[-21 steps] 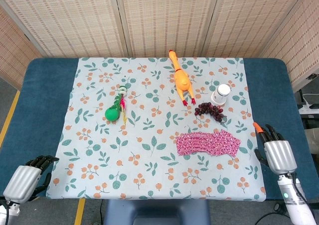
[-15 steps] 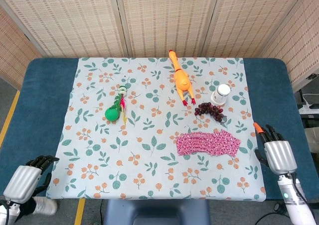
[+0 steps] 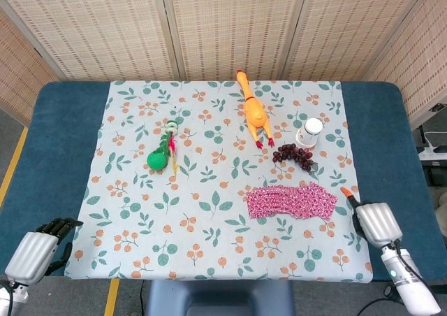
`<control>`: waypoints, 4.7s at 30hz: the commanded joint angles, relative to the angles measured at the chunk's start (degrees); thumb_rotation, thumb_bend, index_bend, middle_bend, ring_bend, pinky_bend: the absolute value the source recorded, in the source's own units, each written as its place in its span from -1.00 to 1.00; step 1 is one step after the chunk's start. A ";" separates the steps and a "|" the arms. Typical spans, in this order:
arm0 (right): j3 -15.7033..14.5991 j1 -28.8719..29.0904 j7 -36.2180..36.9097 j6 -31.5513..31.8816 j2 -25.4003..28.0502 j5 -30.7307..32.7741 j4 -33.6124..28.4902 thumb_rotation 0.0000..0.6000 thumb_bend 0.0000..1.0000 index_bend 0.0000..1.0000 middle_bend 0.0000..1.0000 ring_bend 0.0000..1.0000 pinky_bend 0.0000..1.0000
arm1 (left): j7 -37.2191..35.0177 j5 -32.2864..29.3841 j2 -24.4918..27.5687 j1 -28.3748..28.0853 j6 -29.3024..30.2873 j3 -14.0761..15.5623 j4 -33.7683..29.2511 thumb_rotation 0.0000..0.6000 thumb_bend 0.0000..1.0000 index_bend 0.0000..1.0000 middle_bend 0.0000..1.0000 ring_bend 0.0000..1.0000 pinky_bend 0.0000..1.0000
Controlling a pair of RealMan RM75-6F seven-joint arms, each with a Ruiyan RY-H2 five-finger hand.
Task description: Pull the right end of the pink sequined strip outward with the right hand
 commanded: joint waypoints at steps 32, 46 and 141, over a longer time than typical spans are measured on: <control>-1.83 7.87 -10.53 -13.75 -5.18 11.36 3.74 1.00 0.76 -0.81 0.37 0.28 0.53 | -0.04 -0.71 0.24 0.19 0.02 -0.26 -0.13 1.00 0.19 -0.49 -0.46 -0.49 -0.11; -3.90 8.24 -13.96 -13.64 -2.81 13.81 1.11 1.00 0.77 -0.47 0.37 0.28 0.53 | -0.18 -0.72 0.36 0.26 0.12 -0.28 -0.19 1.00 0.19 -0.49 -0.46 -0.49 -0.11; -4.85 15.77 -18.99 -14.87 -2.60 31.71 1.84 1.00 0.77 -0.73 0.39 0.29 0.53 | -0.47 -0.95 0.50 0.20 -0.24 -0.29 -0.29 1.00 0.19 -0.49 -0.42 -0.47 -0.11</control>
